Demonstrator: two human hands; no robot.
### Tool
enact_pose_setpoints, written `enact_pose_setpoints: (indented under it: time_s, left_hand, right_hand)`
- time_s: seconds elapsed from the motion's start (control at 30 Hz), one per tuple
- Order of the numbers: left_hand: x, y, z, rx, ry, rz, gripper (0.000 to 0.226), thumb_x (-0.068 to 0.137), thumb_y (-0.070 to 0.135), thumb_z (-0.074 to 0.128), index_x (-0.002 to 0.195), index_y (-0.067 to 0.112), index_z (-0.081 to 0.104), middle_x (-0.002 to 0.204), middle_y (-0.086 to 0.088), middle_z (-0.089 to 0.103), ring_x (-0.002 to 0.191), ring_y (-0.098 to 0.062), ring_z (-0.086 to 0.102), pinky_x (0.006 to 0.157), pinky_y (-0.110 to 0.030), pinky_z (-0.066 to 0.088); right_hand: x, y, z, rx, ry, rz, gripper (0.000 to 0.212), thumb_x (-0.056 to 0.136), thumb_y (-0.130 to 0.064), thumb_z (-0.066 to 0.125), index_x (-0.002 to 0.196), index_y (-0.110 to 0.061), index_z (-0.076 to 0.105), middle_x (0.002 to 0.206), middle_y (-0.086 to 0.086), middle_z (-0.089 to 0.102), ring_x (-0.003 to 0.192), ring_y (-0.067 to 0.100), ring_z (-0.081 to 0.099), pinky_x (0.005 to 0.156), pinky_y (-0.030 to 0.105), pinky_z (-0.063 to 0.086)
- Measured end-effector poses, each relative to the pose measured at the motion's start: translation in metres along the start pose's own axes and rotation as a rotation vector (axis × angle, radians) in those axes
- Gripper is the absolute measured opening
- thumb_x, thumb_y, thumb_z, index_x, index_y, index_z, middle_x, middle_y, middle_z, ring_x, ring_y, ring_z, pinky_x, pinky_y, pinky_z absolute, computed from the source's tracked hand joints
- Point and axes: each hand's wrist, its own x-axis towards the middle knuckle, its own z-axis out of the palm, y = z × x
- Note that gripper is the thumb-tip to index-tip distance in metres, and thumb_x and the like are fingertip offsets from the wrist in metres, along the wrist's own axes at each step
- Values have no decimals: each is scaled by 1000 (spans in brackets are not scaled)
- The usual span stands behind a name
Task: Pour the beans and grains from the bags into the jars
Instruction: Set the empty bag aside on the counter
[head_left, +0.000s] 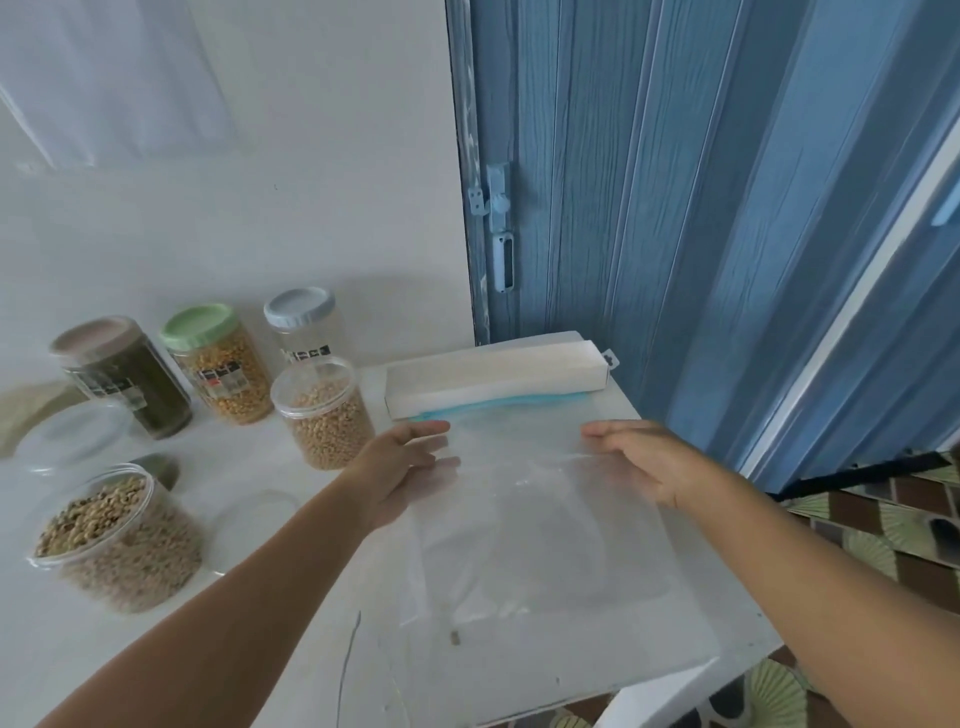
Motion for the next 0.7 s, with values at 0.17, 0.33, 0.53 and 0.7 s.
enact_pose_setpoints:
  time_s: [0.17, 0.33, 0.53, 0.7]
  left_hand:
    - [9, -1, -5, 431, 76, 122, 32, 95, -16, 58, 108, 11, 70, 114, -19, 63, 82, -25, 71, 64, -24, 61]
    - [15, 22, -8, 967, 114, 175, 21, 90, 0, 74, 105, 14, 72, 106, -12, 61, 74, -21, 68, 72, -30, 64]
    - [32, 40, 13, 1724, 230, 420, 42, 103, 28, 62, 143, 22, 53, 143, -14, 44, 125, -36, 50, 104, -45, 48]
    - [68, 37, 26, 1747, 216, 538, 48, 105, 18, 53, 152, 22, 42, 147, -9, 56, 137, -34, 46, 110, -46, 40]
  right_hand:
    - [8, 1, 0, -61, 36, -17, 21, 95, 5, 65, 102, -10, 79, 105, 16, 76, 71, 28, 74, 67, 41, 65]
    - [9, -1, 5, -90, 52, -28, 15, 94, 3, 68, 99, -8, 77, 101, 15, 75, 69, 27, 71, 56, 31, 61]
    - [11, -1, 4, -107, 63, -42, 14, 95, 2, 68, 99, -7, 77, 97, 12, 74, 69, 23, 70, 61, 30, 59]
    - [14, 3, 2, -59, 58, -32, 16, 95, 4, 66, 106, -3, 76, 104, 15, 74, 63, 22, 72, 59, 30, 61]
